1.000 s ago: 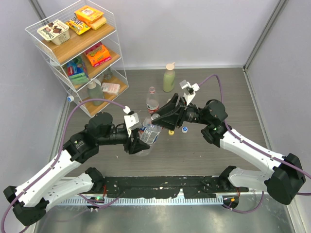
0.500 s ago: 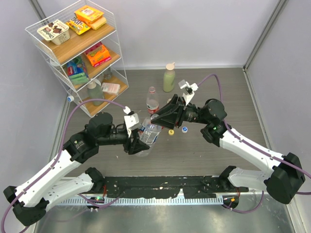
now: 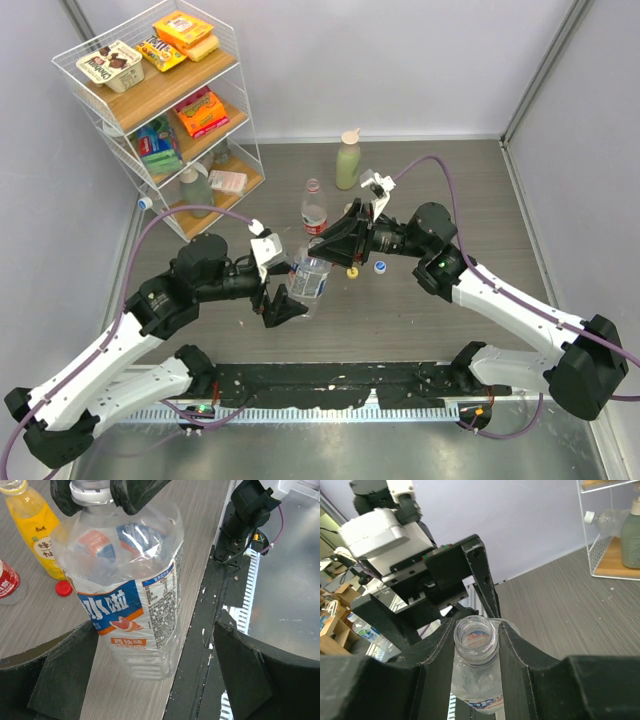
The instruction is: Unscrew the bottle caps
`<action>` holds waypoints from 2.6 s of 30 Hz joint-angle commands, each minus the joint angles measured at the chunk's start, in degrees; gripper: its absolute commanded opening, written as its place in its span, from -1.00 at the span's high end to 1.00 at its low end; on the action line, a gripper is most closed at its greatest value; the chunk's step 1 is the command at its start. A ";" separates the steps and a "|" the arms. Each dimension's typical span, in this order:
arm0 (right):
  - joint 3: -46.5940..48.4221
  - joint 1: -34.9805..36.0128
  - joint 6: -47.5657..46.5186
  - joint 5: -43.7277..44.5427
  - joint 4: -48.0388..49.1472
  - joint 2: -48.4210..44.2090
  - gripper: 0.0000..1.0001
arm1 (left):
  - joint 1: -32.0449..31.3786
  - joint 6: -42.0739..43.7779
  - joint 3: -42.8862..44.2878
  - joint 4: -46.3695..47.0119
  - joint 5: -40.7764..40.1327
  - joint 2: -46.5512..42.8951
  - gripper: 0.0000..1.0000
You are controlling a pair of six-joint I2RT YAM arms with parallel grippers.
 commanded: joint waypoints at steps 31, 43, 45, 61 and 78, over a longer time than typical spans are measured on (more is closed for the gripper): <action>-7.01 9.70 -22.42 35.62 -13.37 -2.96 0.97 | -0.21 0.73 0.38 1.39 -8.70 -3.32 -0.99; -10.08 12.16 -23.74 36.76 -11.95 -1.64 0.97 | -0.12 0.64 0.29 1.30 -8.43 -3.32 -0.99; -11.05 12.51 -23.92 37.47 -11.69 -1.99 0.97 | -0.12 0.64 0.37 1.30 -8.35 -3.32 -0.99; -17.56 15.50 -23.04 41.95 -11.78 -8.14 0.15 | -0.12 0.73 0.46 1.30 -8.52 -3.05 -0.99; -15.10 15.50 -21.02 40.64 -12.48 -11.49 -0.78 | -0.21 0.38 0.82 2.09 -7.29 -2.26 -0.99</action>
